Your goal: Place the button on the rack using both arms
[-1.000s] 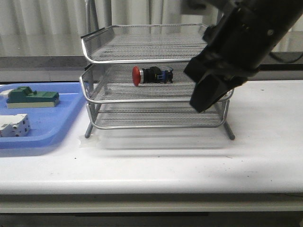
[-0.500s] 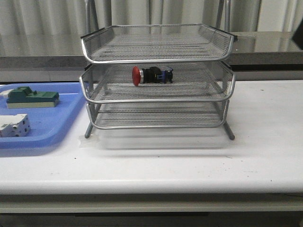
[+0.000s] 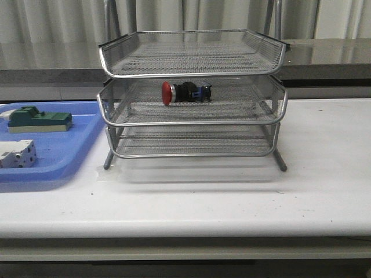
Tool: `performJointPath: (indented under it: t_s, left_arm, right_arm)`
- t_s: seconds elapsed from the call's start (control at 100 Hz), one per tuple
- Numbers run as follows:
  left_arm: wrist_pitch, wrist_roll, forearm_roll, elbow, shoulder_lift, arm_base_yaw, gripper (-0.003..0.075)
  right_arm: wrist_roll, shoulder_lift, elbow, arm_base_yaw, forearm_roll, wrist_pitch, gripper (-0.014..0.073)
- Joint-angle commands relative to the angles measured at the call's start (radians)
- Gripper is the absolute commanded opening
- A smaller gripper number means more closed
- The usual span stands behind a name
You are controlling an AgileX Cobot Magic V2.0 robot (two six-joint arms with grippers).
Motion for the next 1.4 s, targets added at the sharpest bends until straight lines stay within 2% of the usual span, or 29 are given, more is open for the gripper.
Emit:
performJointPath:
  t_s: [0.0, 0.18, 0.93, 1.08, 1.22, 1.39]
  left_arm:
    - [-0.066, -0.008, -0.01, -0.028, 0.005, 0.001, -0.002]
    - [-0.066, -0.008, -0.01, -0.028, 0.005, 0.001, -0.002]
    - [-0.066, -0.008, -0.01, -0.028, 0.005, 0.001, -0.002]
    - [-0.066, -0.008, -0.01, -0.028, 0.005, 0.001, -0.002]
    - [-0.066, -0.008, -0.01, -0.028, 0.005, 0.001, -0.002]
    - [-0.066, -0.008, -0.01, -0.028, 0.005, 0.001, -0.002]
  right_arm:
    - [-0.003, -0.063, 0.001, -0.007, -0.001, -0.056, -0.0061]
    - [-0.003, -0.127, 0.01, -0.007, -0.001, -0.015, -0.0061]
    - [-0.003, -0.134, 0.014, -0.007, -0.004, -0.021, -0.0061]
    - [-0.003, -0.192, 0.083, -0.007, -0.005, -0.167, -0.0061]
    - [-0.003, -0.285, 0.224, -0.007, -0.005, -0.35, -0.0061]
    - [0.008, -0.415, 0.41, -0.007, -0.007, -0.495, -0.0061]
